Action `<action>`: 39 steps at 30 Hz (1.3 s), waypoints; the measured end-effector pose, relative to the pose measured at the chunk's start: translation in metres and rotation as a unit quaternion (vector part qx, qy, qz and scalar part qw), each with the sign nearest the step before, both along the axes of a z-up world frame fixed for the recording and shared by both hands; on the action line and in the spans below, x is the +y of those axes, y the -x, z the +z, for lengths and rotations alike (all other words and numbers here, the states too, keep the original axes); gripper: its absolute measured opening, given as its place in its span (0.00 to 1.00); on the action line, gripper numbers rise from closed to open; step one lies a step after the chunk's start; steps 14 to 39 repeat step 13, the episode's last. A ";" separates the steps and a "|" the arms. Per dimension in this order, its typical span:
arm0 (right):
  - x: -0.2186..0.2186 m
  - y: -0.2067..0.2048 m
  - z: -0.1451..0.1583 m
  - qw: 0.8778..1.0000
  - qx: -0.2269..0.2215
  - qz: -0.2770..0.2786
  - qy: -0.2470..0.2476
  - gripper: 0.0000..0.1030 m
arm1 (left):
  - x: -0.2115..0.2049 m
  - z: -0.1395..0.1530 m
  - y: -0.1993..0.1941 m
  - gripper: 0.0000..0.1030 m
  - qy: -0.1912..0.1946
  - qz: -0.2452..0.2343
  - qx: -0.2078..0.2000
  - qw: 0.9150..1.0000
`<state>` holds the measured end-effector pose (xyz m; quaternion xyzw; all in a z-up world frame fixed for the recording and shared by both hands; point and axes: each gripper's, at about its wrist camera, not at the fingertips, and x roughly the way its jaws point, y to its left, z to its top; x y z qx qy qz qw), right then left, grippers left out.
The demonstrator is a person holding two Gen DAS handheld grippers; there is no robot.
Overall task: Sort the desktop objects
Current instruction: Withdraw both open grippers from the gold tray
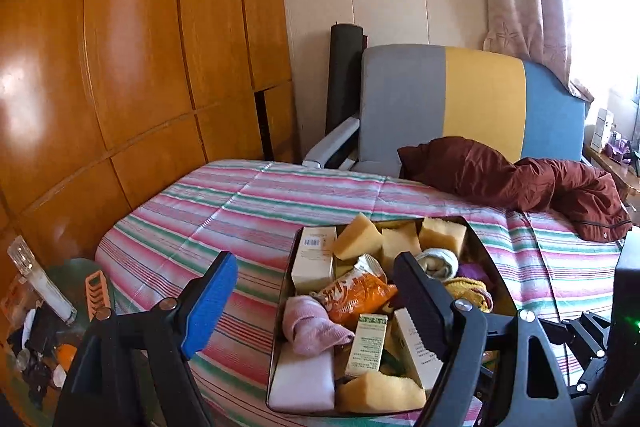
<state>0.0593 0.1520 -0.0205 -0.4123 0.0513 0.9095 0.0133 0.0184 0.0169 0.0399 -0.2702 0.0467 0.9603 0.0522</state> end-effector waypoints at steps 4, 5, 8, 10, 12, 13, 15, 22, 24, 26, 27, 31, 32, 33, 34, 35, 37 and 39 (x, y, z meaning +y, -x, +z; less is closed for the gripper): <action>0.001 -0.001 -0.001 1.000 0.000 -0.001 0.000 0.79 | 0.002 -0.006 0.002 0.70 -0.005 -0.007 -0.010 1.000; 0.001 -0.001 -0.001 1.000 -0.001 -0.002 -0.001 0.79 | 0.002 -0.007 0.002 0.66 -0.006 -0.006 -0.011 1.000; 0.002 -0.001 -0.004 1.000 -0.004 -0.004 -0.003 0.80 | 0.002 -0.010 0.002 0.61 -0.006 -0.004 -0.007 1.000; 0.003 -0.001 -0.004 1.000 -0.005 -0.005 -0.003 0.80 | 0.002 -0.011 0.003 0.60 -0.008 -0.005 -0.006 1.000; 0.004 -0.003 -0.003 1.000 0.000 -0.008 -0.005 0.80 | 0.001 -0.012 0.005 0.60 -0.012 -0.004 -0.009 1.000; 0.006 -0.003 -0.002 1.000 0.004 -0.012 -0.006 0.80 | 0.001 -0.012 0.005 0.60 -0.012 -0.005 -0.011 1.000; 0.006 -0.003 -0.002 1.000 0.004 -0.012 -0.006 0.80 | 0.001 -0.012 0.005 0.60 -0.012 -0.005 -0.011 1.000; 0.006 -0.003 -0.002 1.000 0.004 -0.012 -0.006 0.80 | 0.001 -0.012 0.005 0.60 -0.012 -0.005 -0.011 1.000; 0.006 -0.003 -0.002 1.000 0.004 -0.012 -0.006 0.80 | 0.001 -0.012 0.005 0.60 -0.012 -0.005 -0.011 1.000; 0.006 -0.003 -0.002 1.000 0.004 -0.012 -0.006 0.80 | 0.001 -0.012 0.005 0.60 -0.012 -0.005 -0.011 1.000; 0.006 -0.003 -0.002 1.000 0.004 -0.012 -0.006 0.80 | 0.001 -0.012 0.005 0.60 -0.012 -0.005 -0.011 1.000; 0.006 -0.003 -0.002 1.000 0.004 -0.012 -0.006 0.80 | 0.001 -0.012 0.005 0.60 -0.012 -0.005 -0.011 1.000; 0.006 -0.003 -0.002 1.000 0.004 -0.012 -0.006 0.80 | 0.001 -0.012 0.005 0.60 -0.012 -0.005 -0.011 1.000; 0.006 -0.003 -0.002 1.000 0.004 -0.012 -0.006 0.80 | 0.001 -0.012 0.005 0.60 -0.012 -0.005 -0.011 1.000; 0.006 -0.003 -0.002 1.000 0.004 -0.012 -0.006 0.80 | 0.001 -0.012 0.005 0.60 -0.012 -0.005 -0.011 1.000; 0.006 -0.003 -0.002 1.000 0.004 -0.012 -0.006 0.80 | 0.001 -0.012 0.005 0.60 -0.012 -0.005 -0.011 1.000; 0.006 -0.003 -0.002 1.000 0.004 -0.012 -0.006 0.80 | 0.001 -0.012 0.005 0.60 -0.012 -0.005 -0.011 1.000; 0.006 -0.003 -0.002 1.000 0.004 -0.012 -0.006 0.80 | 0.001 -0.012 0.005 0.60 -0.012 -0.005 -0.011 1.000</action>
